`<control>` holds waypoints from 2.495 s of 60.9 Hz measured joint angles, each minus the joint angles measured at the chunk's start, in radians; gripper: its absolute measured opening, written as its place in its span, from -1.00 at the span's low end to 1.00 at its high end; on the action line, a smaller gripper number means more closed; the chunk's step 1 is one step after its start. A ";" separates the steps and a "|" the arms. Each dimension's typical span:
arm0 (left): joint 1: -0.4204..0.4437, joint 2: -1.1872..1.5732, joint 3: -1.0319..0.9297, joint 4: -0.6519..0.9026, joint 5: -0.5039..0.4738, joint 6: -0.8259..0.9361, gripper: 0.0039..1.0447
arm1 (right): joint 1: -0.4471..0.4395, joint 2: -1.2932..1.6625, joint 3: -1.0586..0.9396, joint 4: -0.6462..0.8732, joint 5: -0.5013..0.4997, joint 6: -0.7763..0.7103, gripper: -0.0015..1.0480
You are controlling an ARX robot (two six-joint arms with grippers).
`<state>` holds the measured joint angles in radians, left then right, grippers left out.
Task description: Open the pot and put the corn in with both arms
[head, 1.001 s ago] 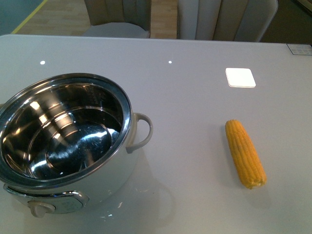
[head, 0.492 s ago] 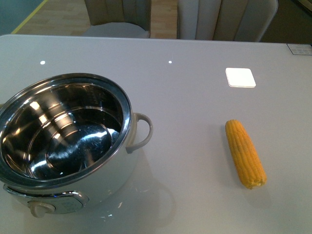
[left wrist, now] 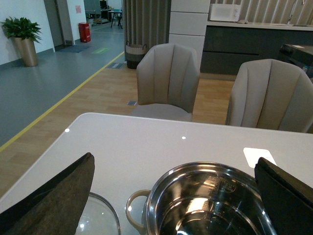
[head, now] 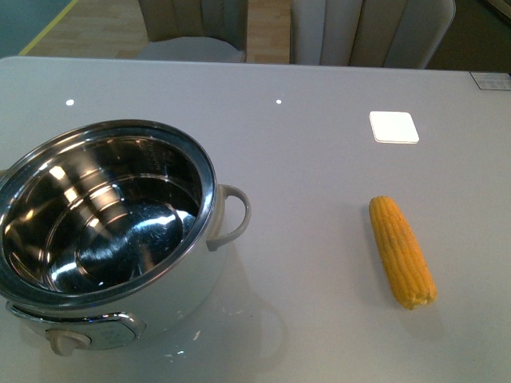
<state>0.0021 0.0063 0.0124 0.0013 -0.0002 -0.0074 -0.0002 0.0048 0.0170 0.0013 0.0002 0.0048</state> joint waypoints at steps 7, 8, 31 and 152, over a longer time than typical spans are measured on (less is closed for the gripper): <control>0.000 0.000 0.000 0.000 0.000 0.000 0.87 | 0.000 0.003 0.001 -0.002 0.003 0.001 0.83; 0.000 0.000 0.000 0.000 0.000 0.000 0.87 | 0.007 0.024 0.013 -0.043 0.028 0.006 0.83; 0.000 -0.001 0.000 -0.001 0.000 0.000 0.87 | 0.140 0.852 0.250 -0.148 0.187 0.031 0.83; 0.000 -0.001 0.000 -0.001 0.000 0.000 0.87 | 0.403 1.627 0.752 0.059 -0.045 0.186 -0.56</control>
<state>0.0021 0.0055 0.0124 0.0006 -0.0002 -0.0074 0.4030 1.6314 0.7692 0.0601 -0.0444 0.1905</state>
